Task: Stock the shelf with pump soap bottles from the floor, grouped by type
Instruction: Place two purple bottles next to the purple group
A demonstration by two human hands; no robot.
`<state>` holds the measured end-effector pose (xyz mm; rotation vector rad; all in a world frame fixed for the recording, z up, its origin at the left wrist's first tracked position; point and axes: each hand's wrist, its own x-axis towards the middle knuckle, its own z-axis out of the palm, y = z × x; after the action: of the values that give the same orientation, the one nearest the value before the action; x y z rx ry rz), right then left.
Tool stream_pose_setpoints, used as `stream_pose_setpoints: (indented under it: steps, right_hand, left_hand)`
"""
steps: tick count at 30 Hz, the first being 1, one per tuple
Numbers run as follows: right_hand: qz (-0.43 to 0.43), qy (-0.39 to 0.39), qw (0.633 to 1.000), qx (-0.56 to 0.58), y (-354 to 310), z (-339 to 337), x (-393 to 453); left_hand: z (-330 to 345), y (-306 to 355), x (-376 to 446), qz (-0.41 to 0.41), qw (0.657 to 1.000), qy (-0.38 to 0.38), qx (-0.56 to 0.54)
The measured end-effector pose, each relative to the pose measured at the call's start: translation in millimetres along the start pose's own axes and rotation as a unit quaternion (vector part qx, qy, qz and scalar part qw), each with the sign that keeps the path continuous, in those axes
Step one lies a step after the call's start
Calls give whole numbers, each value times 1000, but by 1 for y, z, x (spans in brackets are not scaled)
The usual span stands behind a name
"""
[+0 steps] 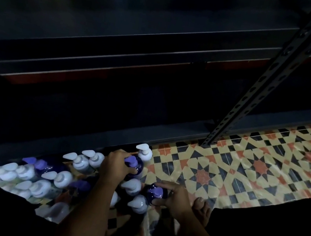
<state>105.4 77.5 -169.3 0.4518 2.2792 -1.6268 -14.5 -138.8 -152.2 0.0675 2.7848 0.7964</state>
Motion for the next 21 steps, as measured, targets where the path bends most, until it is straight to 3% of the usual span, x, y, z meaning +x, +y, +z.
stream_pose_setpoints:
  steps: [8, 17, 21]
  right_hand:
    - [22, 41, 992, 116, 2, 6, -1]
    - [9, 49, 977, 208, -40, -36, -16]
    - [-9, 86, 957, 276, -72, -50, -30]
  left_hand:
    - [2, -5, -4, 15, 999, 27, -38]
    - [-29, 10, -8, 44, 976, 55, -207]
    - [-61, 29, -17, 31, 943, 95, -318]
